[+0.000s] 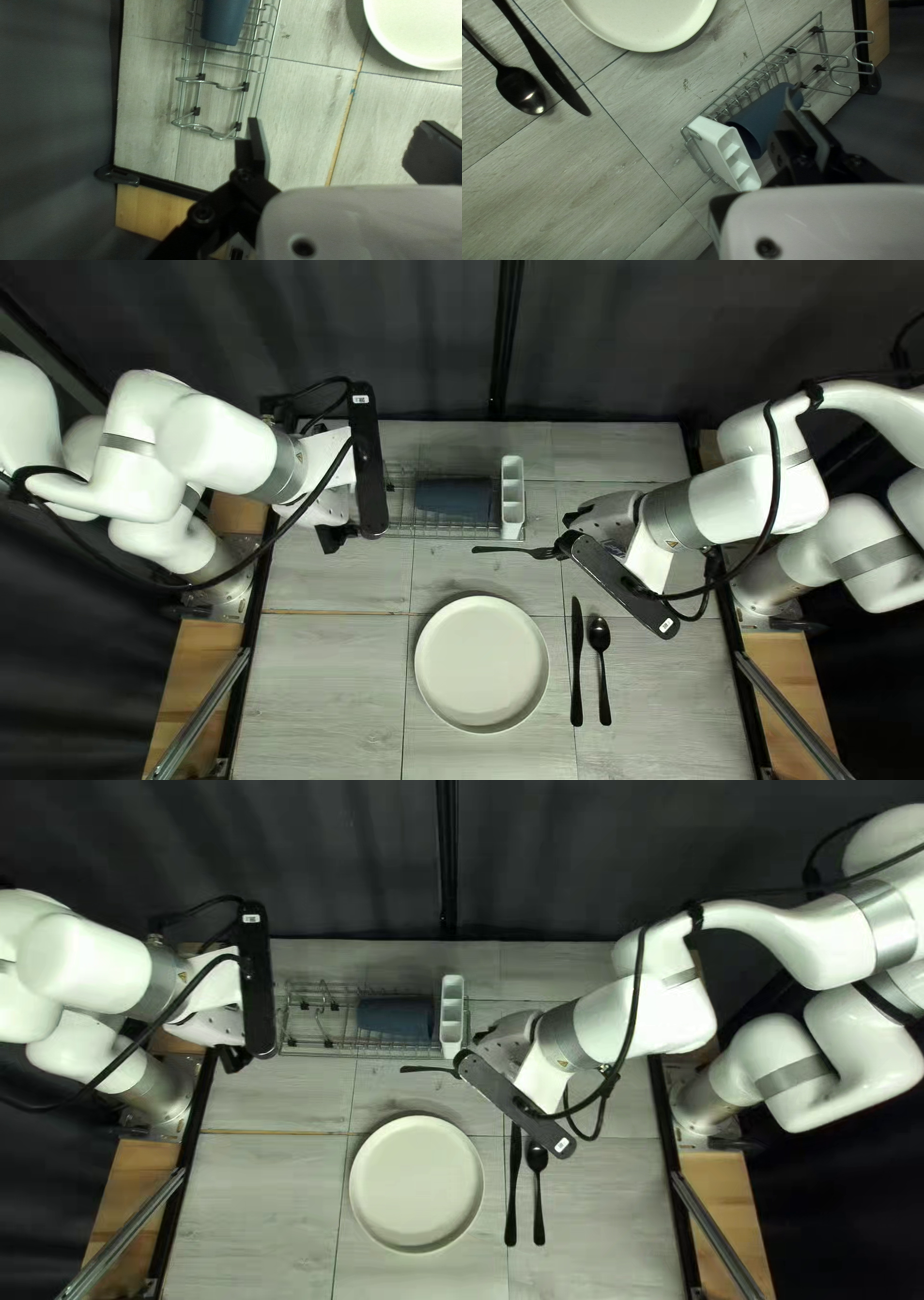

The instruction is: Pick up and place plate onto table. Place down one fork to the left of the plate. Place spoon and knife to the right of the plate. Place cup above the knife and spoon

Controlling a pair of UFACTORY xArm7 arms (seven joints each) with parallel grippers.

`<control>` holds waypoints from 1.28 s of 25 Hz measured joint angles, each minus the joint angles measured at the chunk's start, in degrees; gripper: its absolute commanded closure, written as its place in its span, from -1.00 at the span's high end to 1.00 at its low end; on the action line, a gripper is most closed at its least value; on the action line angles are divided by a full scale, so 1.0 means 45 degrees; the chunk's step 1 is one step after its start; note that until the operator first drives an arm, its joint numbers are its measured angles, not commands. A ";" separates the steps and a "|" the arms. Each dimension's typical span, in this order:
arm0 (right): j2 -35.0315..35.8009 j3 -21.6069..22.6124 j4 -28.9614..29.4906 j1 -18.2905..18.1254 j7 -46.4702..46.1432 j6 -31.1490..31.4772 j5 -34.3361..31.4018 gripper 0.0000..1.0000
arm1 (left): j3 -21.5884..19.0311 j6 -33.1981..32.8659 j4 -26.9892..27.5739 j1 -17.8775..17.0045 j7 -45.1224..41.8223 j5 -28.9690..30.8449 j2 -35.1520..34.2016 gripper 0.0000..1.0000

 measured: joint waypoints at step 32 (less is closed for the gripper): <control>0.0000 0.0000 0.0000 0.0000 0.0000 0.0000 0.0000 -1.00 | 0.6468 -0.9634 0.0310 -0.4494 0.9705 -0.7190 0.6203 1.00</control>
